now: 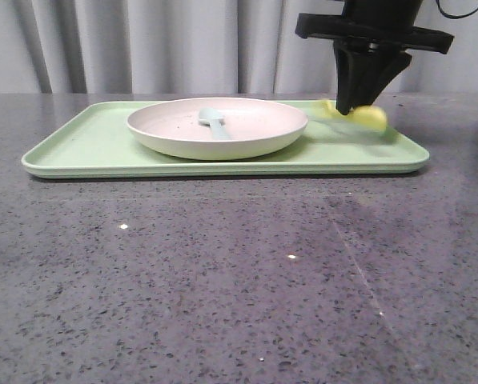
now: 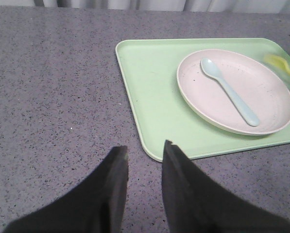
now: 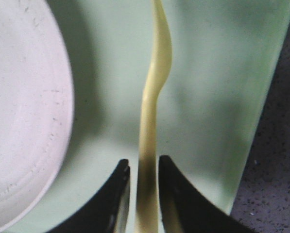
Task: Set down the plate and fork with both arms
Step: 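Lower the yellow fork onto the tray beside the plate, then open the right gripper and raise it away from the tray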
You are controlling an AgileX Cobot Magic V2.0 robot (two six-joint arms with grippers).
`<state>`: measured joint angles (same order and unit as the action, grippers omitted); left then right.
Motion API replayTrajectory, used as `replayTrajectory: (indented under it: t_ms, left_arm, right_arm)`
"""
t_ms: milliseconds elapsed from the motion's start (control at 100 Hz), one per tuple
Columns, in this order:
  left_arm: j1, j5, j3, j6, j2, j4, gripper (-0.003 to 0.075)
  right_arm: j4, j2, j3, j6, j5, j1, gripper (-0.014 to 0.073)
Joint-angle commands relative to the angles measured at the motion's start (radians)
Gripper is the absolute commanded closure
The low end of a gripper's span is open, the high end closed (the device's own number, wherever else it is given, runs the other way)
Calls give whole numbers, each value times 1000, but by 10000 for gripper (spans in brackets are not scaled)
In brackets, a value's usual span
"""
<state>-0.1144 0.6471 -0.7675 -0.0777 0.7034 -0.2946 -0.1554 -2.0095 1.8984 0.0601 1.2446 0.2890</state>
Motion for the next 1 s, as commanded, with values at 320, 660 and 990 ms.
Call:
replayTrajectory:
  t_ms: [320, 660, 990]
  left_arm:
    - [2, -68, -26, 5, -3, -17, 543]
    - [2, -68, -26, 5, -3, -17, 543]
    - [2, -68, -26, 5, -3, -17, 543]
  right_arm:
    - [-13, 49, 22, -12, 56, -5, 234]
    - [-13, 96, 22, -12, 31, -5, 234]
    - [-13, 297, -198, -12, -155, -5, 234]
